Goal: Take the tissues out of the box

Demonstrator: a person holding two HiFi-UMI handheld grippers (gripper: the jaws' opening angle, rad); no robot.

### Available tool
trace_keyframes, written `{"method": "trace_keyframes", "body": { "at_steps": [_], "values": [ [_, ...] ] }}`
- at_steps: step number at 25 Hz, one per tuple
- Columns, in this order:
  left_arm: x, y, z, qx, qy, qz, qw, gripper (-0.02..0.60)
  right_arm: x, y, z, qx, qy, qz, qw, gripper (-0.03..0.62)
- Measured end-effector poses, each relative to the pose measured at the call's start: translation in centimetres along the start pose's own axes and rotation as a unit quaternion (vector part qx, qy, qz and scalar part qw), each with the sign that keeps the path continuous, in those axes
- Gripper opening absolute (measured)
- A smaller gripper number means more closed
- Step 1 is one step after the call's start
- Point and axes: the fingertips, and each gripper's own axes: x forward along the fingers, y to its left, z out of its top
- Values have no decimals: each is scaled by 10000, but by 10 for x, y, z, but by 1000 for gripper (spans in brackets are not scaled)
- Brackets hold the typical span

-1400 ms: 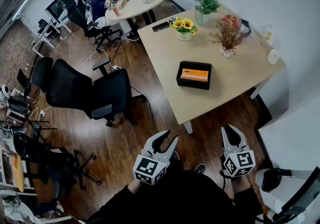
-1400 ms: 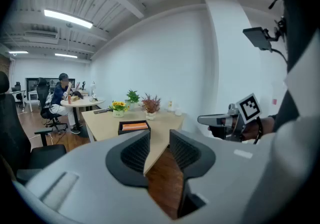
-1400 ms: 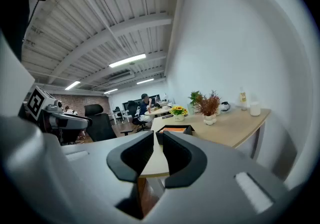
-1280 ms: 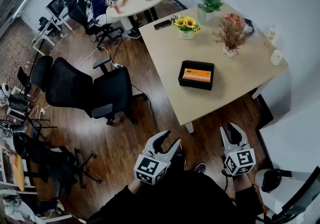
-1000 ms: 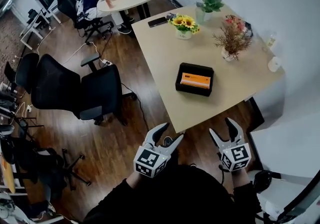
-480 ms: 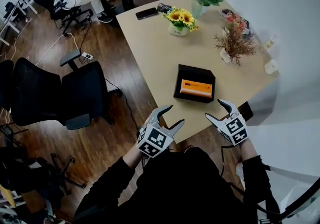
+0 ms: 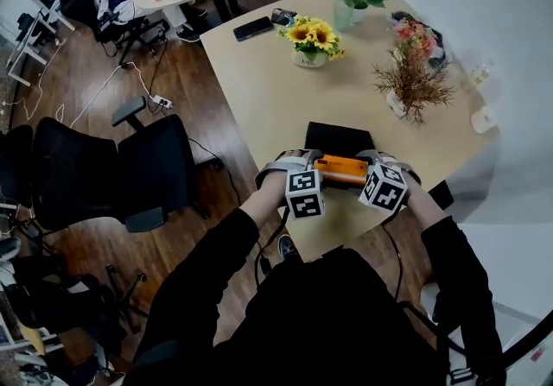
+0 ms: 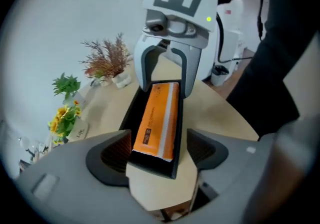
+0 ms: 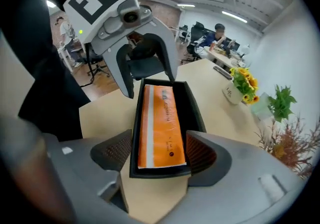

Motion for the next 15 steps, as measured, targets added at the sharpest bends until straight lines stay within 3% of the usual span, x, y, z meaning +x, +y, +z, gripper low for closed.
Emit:
{"method": "trace_keyframes", "body": {
  "at_steps": [2, 6, 15],
  "values": [
    [15, 3, -2, 236, 287, -407, 9985, 337, 7, -2, 1, -10, 44, 328, 9995, 353],
    [25, 2, -2, 127, 428, -1298, 9905, 342, 10, -3, 0, 101, 47, 808, 9967, 364],
    [23, 4, -2, -105, 289, -1713, 9847, 345, 6, -20, -6, 805, -144, 1118, 9904, 313]
  ]
}}
